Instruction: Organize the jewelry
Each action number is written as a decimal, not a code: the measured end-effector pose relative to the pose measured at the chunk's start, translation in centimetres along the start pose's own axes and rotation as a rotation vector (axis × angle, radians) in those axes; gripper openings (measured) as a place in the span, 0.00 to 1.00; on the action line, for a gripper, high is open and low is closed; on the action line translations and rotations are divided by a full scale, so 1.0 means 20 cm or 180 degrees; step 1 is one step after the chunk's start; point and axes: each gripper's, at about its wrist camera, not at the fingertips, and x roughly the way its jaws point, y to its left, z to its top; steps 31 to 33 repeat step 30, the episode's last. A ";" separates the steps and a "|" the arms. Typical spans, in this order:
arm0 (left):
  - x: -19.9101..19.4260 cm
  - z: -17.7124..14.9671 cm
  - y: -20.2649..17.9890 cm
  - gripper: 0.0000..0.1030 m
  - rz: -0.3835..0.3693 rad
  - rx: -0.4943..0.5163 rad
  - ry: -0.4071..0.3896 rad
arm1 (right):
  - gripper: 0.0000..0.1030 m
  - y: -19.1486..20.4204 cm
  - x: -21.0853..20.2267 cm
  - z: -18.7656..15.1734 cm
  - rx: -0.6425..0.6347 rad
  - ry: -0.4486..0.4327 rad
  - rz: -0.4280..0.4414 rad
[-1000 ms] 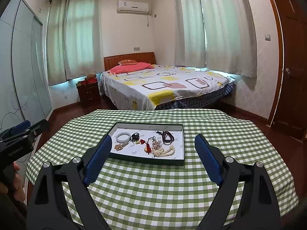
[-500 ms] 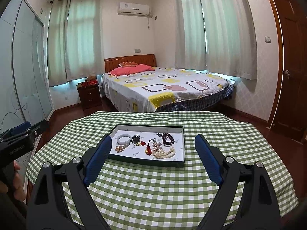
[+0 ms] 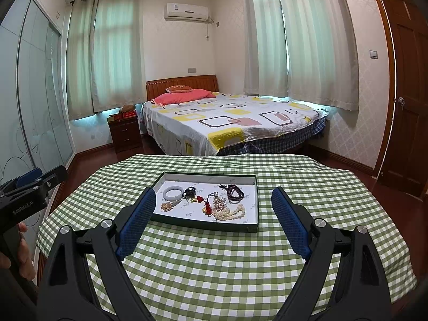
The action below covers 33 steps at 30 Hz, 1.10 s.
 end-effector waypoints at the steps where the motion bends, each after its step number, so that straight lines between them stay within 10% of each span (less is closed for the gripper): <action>1: 0.00 0.00 0.00 0.83 0.0012 0.0003 0.0005 | 0.84 0.00 0.00 0.00 -0.0001 0.0001 0.0000; 33: 0.13 -0.02 0.03 0.83 -0.0007 0.0054 0.0063 | 0.84 0.03 0.05 -0.03 0.0013 0.0074 -0.0003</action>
